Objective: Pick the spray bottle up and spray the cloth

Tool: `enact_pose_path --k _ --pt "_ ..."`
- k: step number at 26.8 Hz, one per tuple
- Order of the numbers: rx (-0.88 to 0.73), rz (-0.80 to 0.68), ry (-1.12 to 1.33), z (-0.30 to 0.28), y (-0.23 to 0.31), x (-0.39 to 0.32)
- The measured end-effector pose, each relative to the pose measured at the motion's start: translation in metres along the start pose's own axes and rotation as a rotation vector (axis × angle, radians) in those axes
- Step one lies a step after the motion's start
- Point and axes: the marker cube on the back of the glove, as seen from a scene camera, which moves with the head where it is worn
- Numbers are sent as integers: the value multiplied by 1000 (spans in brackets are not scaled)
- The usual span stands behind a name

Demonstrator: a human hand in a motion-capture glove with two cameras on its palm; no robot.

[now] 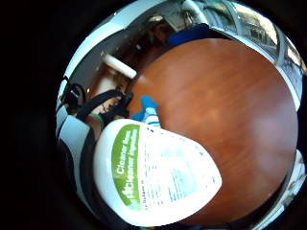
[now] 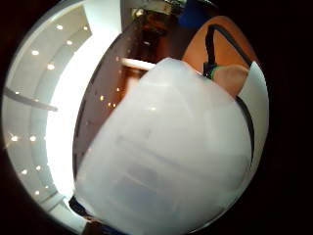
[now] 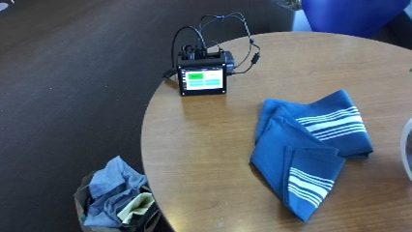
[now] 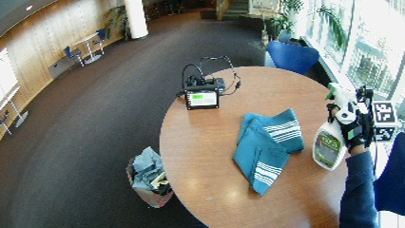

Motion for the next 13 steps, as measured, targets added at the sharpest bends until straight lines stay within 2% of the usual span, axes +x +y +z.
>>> enact_pose_path --k 4,9,13 --pt "-221 6 210 15 -2 -20" --pt "-494 -55 624 59 1 -44" --pt "-585 -97 834 88 16 -44"
